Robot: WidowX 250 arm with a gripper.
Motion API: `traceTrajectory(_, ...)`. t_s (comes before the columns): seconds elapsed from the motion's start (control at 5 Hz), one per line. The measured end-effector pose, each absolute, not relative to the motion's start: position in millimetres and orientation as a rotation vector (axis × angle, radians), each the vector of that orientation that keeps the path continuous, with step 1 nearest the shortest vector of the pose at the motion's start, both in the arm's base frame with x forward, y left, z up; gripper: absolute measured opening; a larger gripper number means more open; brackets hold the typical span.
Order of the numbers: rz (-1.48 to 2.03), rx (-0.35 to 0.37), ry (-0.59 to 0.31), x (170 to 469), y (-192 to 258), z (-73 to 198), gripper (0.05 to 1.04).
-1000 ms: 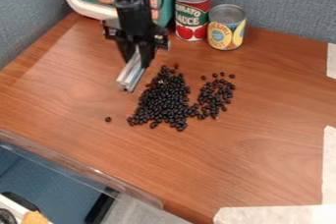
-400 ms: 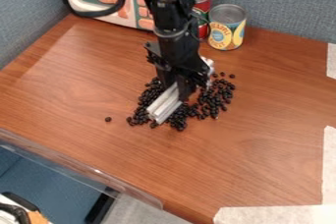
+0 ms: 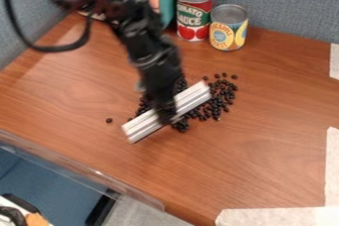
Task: Sweep into pile
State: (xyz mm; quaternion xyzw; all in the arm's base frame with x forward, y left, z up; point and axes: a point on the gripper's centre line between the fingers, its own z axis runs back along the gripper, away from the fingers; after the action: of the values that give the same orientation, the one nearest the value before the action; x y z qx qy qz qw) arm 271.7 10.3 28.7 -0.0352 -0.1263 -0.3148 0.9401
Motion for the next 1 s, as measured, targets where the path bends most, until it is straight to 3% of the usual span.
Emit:
traceTrajectory(0.4,-0.835,0.008,-0.294,265.9,55.2,15.5,0.373)
traceTrajectory(1.0,-1.141,-0.003,-0.294,241.9,80.3,10.5,0.373)
